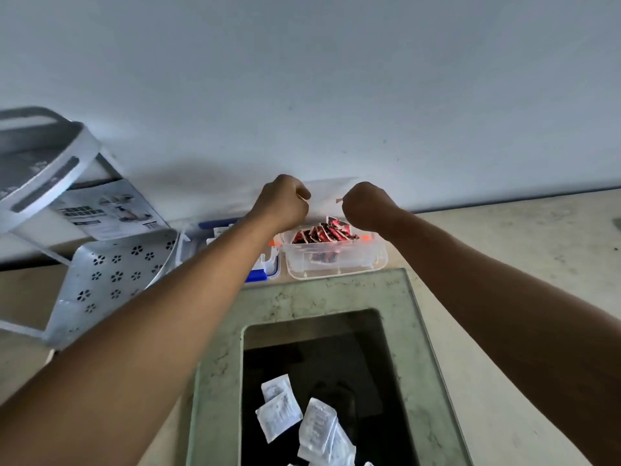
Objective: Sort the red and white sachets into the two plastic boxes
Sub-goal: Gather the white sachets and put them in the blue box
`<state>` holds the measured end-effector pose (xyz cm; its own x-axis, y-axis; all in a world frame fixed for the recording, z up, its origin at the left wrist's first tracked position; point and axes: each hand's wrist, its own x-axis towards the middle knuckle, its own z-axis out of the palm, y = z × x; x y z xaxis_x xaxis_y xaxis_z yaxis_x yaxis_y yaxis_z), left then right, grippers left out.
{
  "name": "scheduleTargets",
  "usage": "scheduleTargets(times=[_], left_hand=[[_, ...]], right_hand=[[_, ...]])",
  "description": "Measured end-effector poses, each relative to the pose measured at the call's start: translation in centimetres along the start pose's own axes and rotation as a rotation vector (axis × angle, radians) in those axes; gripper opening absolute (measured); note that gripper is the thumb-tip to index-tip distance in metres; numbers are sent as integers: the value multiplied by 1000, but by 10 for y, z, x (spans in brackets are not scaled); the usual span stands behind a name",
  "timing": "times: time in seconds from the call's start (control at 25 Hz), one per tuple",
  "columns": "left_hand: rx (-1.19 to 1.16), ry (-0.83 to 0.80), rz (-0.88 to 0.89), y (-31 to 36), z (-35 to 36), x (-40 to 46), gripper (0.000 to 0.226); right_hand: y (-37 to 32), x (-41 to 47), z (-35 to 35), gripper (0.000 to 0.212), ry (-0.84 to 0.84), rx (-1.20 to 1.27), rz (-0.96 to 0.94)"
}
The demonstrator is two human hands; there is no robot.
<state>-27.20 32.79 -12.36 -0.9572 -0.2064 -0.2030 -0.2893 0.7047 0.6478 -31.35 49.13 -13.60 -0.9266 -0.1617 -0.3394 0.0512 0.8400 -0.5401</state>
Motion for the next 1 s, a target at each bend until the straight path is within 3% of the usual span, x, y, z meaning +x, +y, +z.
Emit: scheduleTargets(times=[0.24,0.56,0.76,1.0], left_hand=[[-348,64,-115,-23,-15,-128,21],[-384,-147,-443,-120,66,-273,8],[-378,-211,-442,-123,97,-321,17],[-373,-237,-435,-120,117,-334,19]], right_hand=[[7,-121,30,29,65,215,-98],[62,-266,125,25,-174,45,-127],[100,-301,149,26,-215,171,48],[139,-312,155,30,-86,-31,50]])
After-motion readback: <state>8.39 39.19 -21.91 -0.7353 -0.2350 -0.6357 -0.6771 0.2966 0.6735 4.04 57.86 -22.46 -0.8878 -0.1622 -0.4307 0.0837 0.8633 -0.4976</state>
